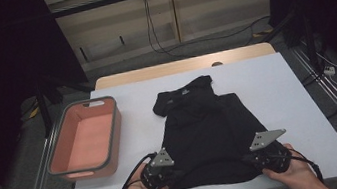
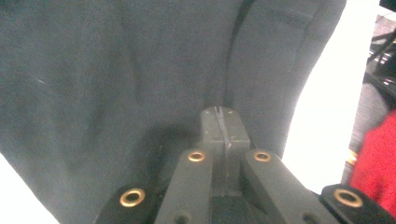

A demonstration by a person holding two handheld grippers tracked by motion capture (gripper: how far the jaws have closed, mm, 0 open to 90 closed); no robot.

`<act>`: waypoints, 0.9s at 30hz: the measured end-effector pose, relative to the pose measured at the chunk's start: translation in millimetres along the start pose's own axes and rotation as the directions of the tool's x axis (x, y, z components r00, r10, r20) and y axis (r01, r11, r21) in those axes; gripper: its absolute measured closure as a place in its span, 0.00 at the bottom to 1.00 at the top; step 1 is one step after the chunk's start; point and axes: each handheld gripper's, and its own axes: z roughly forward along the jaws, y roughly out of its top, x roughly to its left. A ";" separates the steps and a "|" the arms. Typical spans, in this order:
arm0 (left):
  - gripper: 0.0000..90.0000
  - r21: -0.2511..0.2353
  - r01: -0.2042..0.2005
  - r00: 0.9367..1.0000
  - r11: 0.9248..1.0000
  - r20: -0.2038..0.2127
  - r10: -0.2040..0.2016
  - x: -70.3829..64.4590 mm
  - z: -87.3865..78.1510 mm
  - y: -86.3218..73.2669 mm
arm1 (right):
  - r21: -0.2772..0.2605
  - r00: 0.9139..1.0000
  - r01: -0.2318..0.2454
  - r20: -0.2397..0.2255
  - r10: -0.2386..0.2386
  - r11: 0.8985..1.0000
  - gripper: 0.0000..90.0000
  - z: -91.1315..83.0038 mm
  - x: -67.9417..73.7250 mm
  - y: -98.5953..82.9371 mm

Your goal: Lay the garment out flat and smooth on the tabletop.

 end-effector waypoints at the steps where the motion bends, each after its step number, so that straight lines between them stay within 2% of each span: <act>1: 1.00 0.005 -0.008 1.000 1.000 0.007 0.008 -1.2 -1.4 -1.4 | 0.002 1.000 0.007 0.002 -0.007 1.000 0.99 -0.9 2.2 -0.7; 10: 1.00 0.026 -0.016 1.000 1.000 0.018 0.016 -18.3 -8.4 -9.9 | 0.013 0.999 0.023 -0.025 -0.022 1.000 0.99 -8.0 23.2 -7.8; 15: 1.00 0.038 -0.025 0.999 0.999 0.044 0.023 -31.0 -12.3 -15.9 | 0.015 0.998 0.012 -0.059 -0.011 1.000 0.99 -12.6 33.4 -13.2; 19: 1.00 0.044 -0.021 0.998 0.999 0.058 0.019 -40.3 -15.3 -20.2 | 0.018 0.996 0.025 -0.088 -0.024 1.000 0.98 -16.8 43.5 -17.7; 21: 1.00 0.034 -0.017 0.999 0.999 0.049 0.015 -37.9 -16.8 -20.1 | 0.006 0.995 0.024 -0.094 -0.024 1.000 0.90 -17.7 43.5 -17.5; 22: 1.00 0.018 -0.003 0.998 1.000 0.058 0.002 -35.8 -17.1 -19.8 | -0.005 0.995 0.019 -0.095 -0.019 1.000 0.86 -18.5 41.4 -16.6; 24: 0.99 0.007 0.002 0.998 1.000 0.058 -0.002 -30.5 -18.6 -19.1 | -0.036 0.997 -0.001 -0.075 -0.002 0.999 0.75 -19.7 34.9 -14.1; 26: 0.92 -0.018 0.016 0.999 1.000 0.034 -0.015 -26.4 -19.6 -18.3 | -0.063 0.999 -0.020 -0.045 0.017 0.998 0.64 -20.6 26.7 -11.5; 27: 0.85 -0.022 0.003 1.000 1.000 0.006 -0.003 -23.4 -20.5 -17.2 | -0.071 0.999 -0.032 -0.034 0.030 0.997 0.61 -20.6 21.9 -10.2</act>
